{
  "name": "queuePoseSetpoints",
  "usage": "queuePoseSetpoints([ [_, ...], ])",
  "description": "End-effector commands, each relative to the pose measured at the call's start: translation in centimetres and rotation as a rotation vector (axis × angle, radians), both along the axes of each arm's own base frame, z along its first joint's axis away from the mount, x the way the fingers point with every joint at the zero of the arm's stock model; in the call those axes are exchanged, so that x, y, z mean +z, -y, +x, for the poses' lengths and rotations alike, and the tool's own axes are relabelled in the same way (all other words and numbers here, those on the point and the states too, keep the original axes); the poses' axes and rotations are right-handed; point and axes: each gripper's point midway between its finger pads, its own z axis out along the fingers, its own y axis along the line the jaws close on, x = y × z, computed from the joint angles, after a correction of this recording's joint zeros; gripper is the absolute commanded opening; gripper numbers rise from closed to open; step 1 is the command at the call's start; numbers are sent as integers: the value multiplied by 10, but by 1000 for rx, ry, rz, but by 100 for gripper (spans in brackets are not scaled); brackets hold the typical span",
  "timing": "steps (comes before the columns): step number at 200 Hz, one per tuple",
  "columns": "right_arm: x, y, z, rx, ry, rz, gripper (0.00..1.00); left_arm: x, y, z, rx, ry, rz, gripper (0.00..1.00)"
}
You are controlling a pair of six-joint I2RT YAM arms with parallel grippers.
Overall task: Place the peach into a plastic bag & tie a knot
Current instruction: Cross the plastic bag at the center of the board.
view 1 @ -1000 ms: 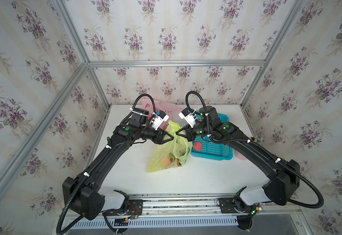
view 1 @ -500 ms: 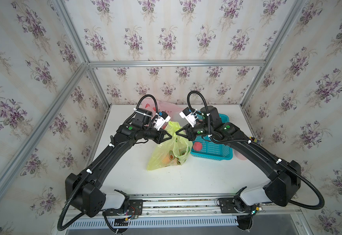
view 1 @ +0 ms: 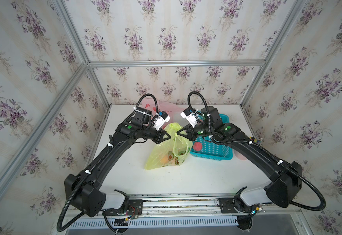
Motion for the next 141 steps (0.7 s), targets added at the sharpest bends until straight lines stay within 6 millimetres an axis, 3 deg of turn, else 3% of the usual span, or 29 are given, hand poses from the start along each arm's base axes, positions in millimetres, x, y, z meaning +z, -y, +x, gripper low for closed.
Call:
queuePoseSetpoints([
  [1, -6, 4, 5, -24, 19, -38, 21, 4, -2, -4, -12, 14, 7, 0],
  [82, -10, 6, 15, -73, 27, -52, 11, 7, 1, -8, -37, -3, -12, 1],
  [141, 2, 3, 28, -135, 68, -21, 0, 9, 11, -19, -85, -42, -54, 2],
])
